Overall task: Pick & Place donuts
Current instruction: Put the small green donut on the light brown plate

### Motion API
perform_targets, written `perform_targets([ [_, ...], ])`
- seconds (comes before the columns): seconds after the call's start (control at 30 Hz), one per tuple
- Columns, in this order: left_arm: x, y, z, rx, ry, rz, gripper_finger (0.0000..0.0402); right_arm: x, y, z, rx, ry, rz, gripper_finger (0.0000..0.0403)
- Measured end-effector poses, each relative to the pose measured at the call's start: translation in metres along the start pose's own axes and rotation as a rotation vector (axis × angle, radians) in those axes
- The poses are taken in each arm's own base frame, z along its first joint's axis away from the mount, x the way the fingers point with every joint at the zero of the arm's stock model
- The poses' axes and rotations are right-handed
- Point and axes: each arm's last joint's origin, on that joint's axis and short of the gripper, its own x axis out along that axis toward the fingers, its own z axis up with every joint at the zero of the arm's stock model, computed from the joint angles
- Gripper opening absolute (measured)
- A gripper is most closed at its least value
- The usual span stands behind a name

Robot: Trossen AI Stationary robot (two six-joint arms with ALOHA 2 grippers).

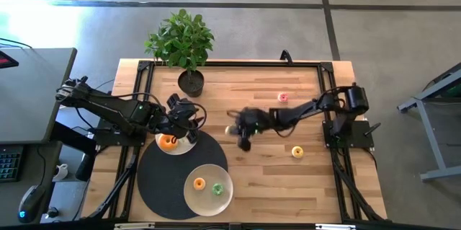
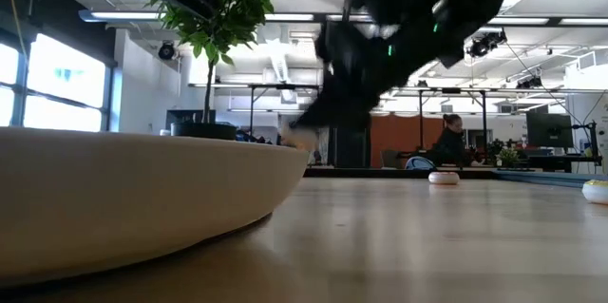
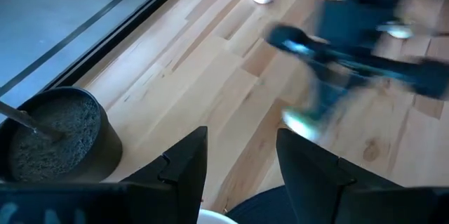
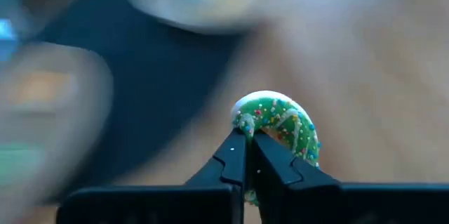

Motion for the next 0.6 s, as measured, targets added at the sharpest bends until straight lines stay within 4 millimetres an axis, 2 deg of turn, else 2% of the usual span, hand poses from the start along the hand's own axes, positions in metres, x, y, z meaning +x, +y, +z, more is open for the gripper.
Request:
perform_targets([
  [0.13,0.001,-0.001,0.000,-0.001,-0.008,0.009,0.0168,0.000,0.050,0.005,-0.053,-0.105,0.215,0.0013],
  [0.33,0.003,-0.003,0.000,-0.003,-0.010,0.007,0.0168,0.005,0.110,-0.006,-0.112,-0.162,0.201,0.0006],
  [0.47,0.003,-0.004,0.001,-0.006,-0.013,0.005,0.0168,0.021,0.136,-0.010,-0.158,-0.136,0.211,0.0005],
  [0.6,0.003,-0.004,0.001,-0.008,-0.014,0.003,0.0168,0.041,0.142,-0.010,-0.175,-0.029,0.196,0.0005],
])
